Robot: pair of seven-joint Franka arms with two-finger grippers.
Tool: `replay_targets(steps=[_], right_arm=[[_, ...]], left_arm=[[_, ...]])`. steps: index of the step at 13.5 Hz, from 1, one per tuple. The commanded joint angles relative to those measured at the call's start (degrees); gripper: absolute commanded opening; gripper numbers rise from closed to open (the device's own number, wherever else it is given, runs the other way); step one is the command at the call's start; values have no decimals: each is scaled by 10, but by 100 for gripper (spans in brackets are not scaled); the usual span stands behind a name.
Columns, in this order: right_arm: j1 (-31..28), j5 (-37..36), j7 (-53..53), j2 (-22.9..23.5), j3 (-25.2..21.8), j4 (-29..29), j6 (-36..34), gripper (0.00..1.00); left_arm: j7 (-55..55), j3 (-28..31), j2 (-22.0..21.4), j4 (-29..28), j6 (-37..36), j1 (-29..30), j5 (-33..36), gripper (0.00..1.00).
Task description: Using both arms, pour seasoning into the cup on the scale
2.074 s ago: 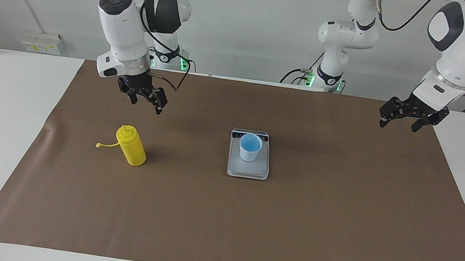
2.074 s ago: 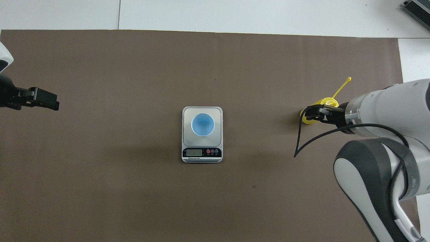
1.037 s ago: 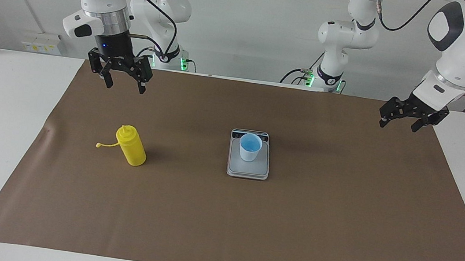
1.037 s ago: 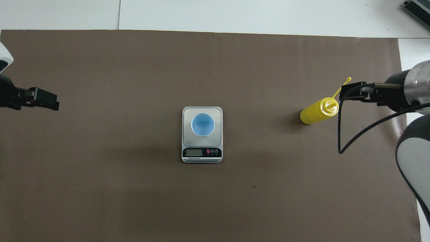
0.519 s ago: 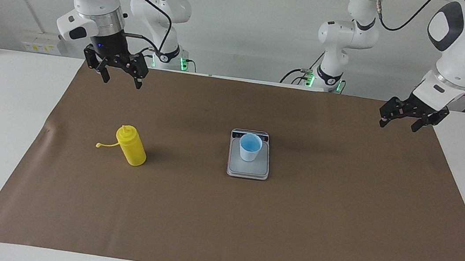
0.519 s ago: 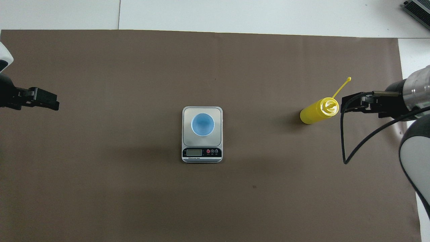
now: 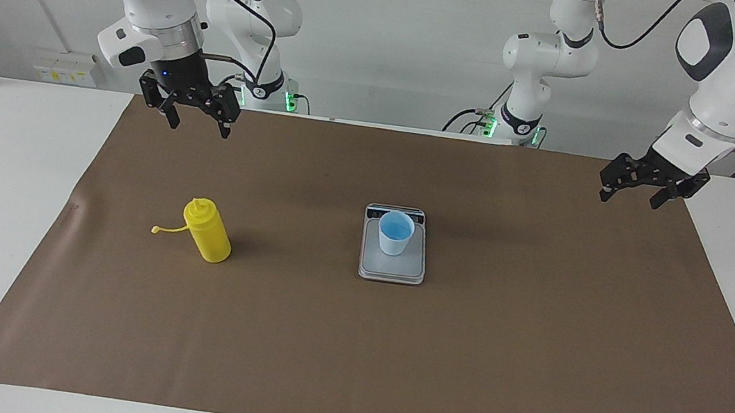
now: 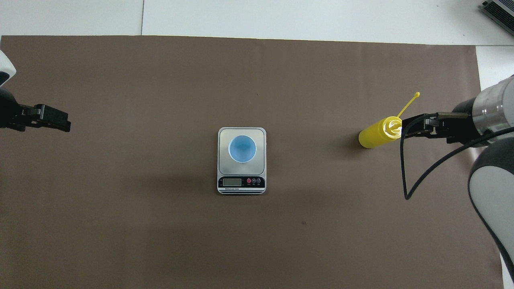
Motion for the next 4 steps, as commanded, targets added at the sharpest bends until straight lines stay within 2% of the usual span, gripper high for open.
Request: replay_targets(steps=[1, 4], right_arm=[[-11, -9, -14, -7, 6, -6, -6, 100], [-14, -9, -7, -7, 5, -6, -6, 100]], left_arm=[[0, -2, -16, -21, 12, 4, 10, 100], [0, -2, -16, -21, 12, 4, 10, 100]])
